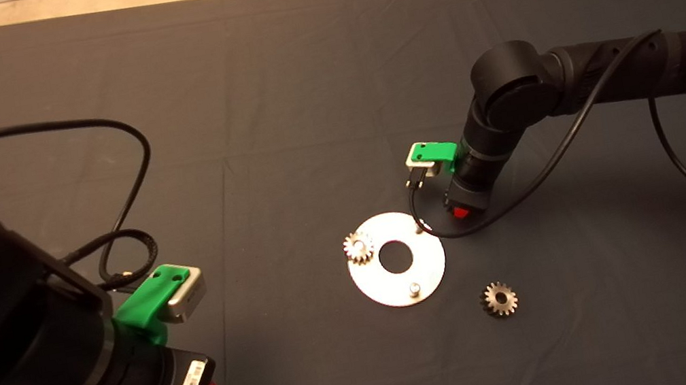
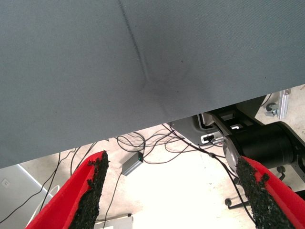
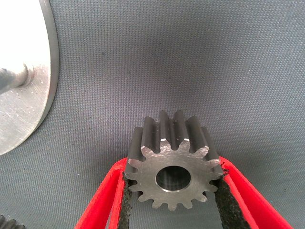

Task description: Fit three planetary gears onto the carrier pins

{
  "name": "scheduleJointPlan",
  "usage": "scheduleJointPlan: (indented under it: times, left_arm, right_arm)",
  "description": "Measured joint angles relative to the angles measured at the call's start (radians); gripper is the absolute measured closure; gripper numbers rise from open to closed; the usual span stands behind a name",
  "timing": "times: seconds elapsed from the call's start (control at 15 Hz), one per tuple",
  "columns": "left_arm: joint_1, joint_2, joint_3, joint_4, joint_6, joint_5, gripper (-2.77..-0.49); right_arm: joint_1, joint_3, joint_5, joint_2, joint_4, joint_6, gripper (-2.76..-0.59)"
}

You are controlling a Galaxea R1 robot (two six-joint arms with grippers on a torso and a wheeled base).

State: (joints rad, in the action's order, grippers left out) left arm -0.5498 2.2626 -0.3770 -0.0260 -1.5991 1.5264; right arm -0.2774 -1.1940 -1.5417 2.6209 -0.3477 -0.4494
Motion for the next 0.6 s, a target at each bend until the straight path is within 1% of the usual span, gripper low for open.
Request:
scheduleJointPlan:
  times: [0.13, 0.27, 0.4, 0.47, 0.53, 0.6]
  left_arm:
    - [0.0, 0.0, 0.0, 0.0, 0.0, 0.0, -1.88]
    - [0.0, -0.001, 0.0, 0.0, 0.0, 0.0, -1.88]
    - [0.0, -0.003, 0.0, 0.0, 0.0, 0.0, -1.88]
    - [0.0, -0.004, 0.0, 0.0, 0.0, 0.0, -1.88]
    - [0.0, -0.005, 0.0, 0.0, 0.0, 0.0, -1.88]
    - [0.0, -0.005, 0.0, 0.0, 0.0, 0.0, -1.88]
  right_arm:
    - [0.0, 0.0, 0.0, 0.0, 0.0, 0.0, -1.06]
    - [0.0, 0.002, -0.007, 0.008, 0.0, -0.004, -1.04]
    - [0.004, 0.025, -0.001, 0.017, 0.0, -0.019, -1.04]
    - [0.005, 0.04, 0.008, 0.024, 0.0, -0.028, -1.03]
    - [0.003, 0.054, 0.011, 0.033, 0.001, -0.039, -1.03]
    - [-0.003, 0.061, 0.011, 0.042, 0.001, -0.047, -1.03]
